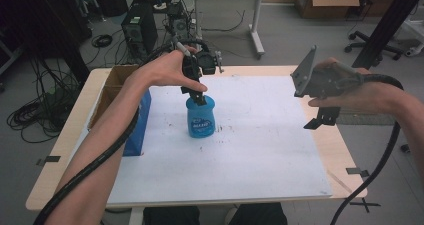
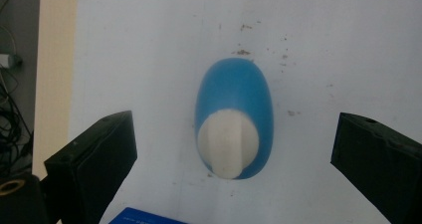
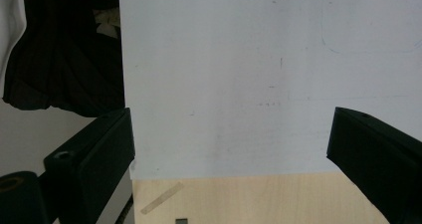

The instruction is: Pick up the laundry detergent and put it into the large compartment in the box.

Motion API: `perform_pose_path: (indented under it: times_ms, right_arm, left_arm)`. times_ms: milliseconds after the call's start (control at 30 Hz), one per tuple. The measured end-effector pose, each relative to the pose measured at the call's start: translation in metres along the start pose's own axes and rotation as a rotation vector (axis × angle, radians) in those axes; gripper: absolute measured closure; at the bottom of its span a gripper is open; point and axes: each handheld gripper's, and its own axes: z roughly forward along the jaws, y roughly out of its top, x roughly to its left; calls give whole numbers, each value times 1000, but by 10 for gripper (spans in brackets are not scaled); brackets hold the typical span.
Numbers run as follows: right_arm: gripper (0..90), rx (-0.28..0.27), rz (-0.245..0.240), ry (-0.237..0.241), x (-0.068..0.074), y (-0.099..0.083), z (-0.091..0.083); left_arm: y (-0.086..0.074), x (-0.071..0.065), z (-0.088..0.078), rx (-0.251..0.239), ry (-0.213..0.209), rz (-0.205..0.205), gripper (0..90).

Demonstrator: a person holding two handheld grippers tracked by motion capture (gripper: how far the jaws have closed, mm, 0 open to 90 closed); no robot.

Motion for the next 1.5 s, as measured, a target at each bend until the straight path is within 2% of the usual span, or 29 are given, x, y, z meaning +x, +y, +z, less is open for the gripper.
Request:
perform_pose_path:
  times_ms: [100, 300, 667, 867, 1200, 1500]
  right_arm:
    - [47, 5, -5, 4, 0, 1, 2]
    - [47, 1, -4, 6, -1, 1, 5]
    - [47, 2, -12, 14, 0, 4, 12]
    - [47, 5, -13, 14, -1, 3, 14]
    - [47, 6, -19, 22, -1, 5, 19]
    - [47, 7, -26, 23, 0, 7, 21]
  left_arm:
    - [-4, 1, 12, 0, -15, -13, 44]
    - [-8, 1, 23, -4, -28, -22, 44]
    - [-13, 3, 46, 4, -25, -42, 44]
    - [-16, 3, 58, 4, -38, -46, 48]
    - [-16, 2, 64, 11, -29, -44, 53]
    - [-17, 1, 67, 17, -37, -44, 82]
